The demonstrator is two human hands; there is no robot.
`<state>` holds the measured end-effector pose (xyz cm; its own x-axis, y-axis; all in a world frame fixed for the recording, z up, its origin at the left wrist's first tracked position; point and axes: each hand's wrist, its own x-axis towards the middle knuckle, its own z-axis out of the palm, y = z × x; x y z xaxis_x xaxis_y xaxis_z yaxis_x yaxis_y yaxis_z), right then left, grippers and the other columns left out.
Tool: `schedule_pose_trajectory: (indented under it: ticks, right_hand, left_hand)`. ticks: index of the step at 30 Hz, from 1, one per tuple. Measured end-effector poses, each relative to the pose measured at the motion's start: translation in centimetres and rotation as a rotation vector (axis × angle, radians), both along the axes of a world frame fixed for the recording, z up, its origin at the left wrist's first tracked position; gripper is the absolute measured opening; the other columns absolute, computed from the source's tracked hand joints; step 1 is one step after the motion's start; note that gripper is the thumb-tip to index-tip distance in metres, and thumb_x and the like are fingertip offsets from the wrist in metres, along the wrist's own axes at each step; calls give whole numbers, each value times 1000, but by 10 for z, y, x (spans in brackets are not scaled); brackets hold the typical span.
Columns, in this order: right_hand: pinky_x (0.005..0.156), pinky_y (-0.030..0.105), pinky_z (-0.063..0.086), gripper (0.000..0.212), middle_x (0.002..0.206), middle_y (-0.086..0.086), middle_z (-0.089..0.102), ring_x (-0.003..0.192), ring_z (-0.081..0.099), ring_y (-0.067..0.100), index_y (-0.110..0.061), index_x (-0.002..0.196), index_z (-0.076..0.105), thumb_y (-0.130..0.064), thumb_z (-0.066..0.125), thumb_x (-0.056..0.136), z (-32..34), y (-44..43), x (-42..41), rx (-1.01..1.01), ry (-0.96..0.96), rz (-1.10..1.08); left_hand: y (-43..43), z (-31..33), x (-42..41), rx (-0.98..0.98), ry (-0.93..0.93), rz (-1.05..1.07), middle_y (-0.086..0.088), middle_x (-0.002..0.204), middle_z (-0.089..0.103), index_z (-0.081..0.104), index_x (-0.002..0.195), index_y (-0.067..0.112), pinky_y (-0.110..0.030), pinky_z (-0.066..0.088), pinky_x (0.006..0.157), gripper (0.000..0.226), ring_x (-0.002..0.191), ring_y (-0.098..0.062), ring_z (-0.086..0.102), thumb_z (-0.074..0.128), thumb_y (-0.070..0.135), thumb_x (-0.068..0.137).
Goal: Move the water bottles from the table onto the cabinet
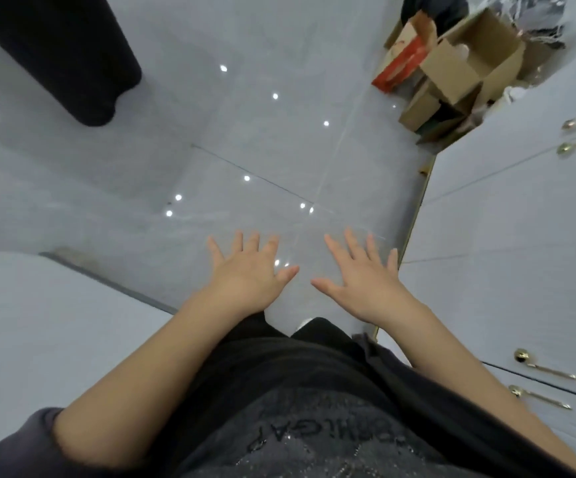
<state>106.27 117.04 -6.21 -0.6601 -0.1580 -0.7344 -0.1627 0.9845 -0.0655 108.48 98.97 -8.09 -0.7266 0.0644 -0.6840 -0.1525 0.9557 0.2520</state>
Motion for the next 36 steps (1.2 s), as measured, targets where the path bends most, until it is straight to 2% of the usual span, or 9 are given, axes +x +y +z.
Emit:
schedule_pose_trajectory:
  ticks: [10, 20, 25, 31, 36]
  right_hand:
    - [117, 61, -4, 75, 164, 1, -13, 150, -15, 32, -36, 155, -5, -65, 31, 95, -14, -94, -92, 28, -82, 396]
    - [117, 61, -4, 75, 165, 3, -9, 150, -13, 32, -36, 155, -3, -64, 33, 95, -27, -205, -231, -19, -63, 780]
    - [117, 61, -4, 76, 165, 2, -9, 150, -11, 32, -35, 155, -3, -65, 33, 95, -30, -257, -265, -20, -75, 963]
    - [117, 60, -4, 77, 165, 3, -8, 150, -12, 32, -35, 155, -1, -66, 33, 94, -33, -317, -279, -39, -97, 1092]
    - [117, 62, -4, 77, 165, 2, -8, 150, -11, 33, -36, 155, -2, -66, 33, 94, -33, -378, -295, -39, -65, 1112]
  left_hand:
    - [-72, -13, -12, -21, -65, 376, -6, 161, 9, 6, 153, 27, -65, -7, 112, 70, 149, -29, -1, 20, 63, 95]
    - [-130, -11, -103, -76, -65, 743, -5, 162, 4, 4, 154, 26, -64, -9, 112, 72, 149, -28, -3, 19, 64, 95]
    - [-154, -10, -122, -102, -97, 893, -5, 162, 5, 4, 154, 27, -65, -7, 112, 72, 149, -28, -2, 20, 64, 95]
    - [-188, -13, -135, -88, -96, 1019, -5, 162, 6, 5, 154, 28, -66, -7, 112, 73, 149, -28, -3, 22, 65, 94]
    - [-238, -20, -150, -84, -81, 1024, -5, 162, 6, 5, 154, 27, -67, -6, 111, 74, 149, -29, -3, 21, 65, 93]
